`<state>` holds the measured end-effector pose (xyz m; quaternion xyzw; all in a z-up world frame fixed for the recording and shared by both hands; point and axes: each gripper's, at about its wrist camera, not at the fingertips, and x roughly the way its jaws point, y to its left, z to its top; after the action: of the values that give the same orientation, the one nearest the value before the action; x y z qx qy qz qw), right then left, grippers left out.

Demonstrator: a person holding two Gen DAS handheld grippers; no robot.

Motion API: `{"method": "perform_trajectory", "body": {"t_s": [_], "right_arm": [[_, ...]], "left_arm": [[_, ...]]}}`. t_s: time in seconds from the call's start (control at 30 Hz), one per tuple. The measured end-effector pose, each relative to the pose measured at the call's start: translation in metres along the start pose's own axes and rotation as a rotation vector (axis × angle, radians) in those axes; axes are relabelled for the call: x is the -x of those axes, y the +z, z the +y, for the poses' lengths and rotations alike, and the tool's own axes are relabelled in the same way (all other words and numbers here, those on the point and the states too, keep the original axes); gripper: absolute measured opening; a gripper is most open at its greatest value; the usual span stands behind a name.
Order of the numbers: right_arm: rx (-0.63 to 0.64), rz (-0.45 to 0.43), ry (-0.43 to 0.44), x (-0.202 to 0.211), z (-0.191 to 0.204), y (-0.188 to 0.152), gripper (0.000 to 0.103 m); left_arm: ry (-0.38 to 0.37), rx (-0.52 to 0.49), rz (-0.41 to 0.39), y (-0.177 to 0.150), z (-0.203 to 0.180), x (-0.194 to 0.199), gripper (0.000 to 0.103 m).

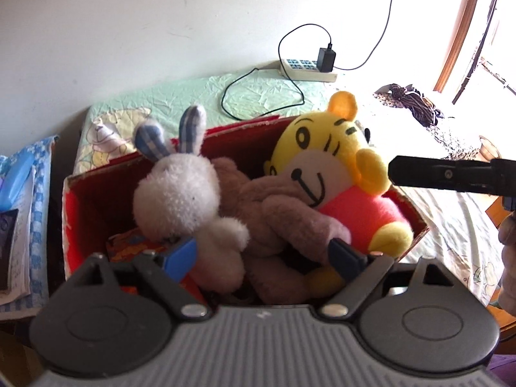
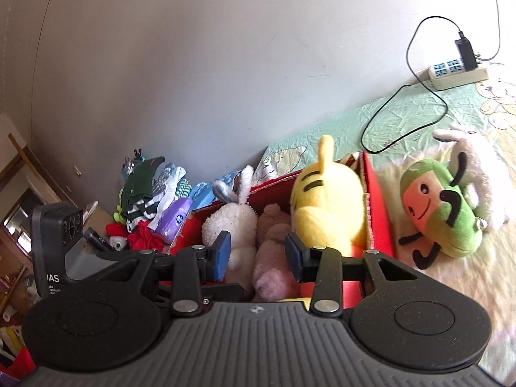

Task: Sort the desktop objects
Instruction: 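Move the right gripper to the second white rabbit beside the green plush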

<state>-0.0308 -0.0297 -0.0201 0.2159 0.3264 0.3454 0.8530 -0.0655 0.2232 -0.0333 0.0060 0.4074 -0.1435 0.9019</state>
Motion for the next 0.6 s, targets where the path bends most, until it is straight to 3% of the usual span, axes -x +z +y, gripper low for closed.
{"method": "perform_trajectory", "body": {"t_s": [0.27, 0.6], "right_arm": [[-0.151, -0.119, -0.078, 0.046, -0.041, -0.004, 0.042], [-0.203, -0.134, -0.214, 0.074, -0.123, 0.008, 0.042]], "left_arm": [[-0.078, -0.056, -0.08, 0.024, -0.052, 0.006, 0.088], [-0.183, -0.119, -0.071, 0.061, -0.155, -0.029, 0.088]]}}
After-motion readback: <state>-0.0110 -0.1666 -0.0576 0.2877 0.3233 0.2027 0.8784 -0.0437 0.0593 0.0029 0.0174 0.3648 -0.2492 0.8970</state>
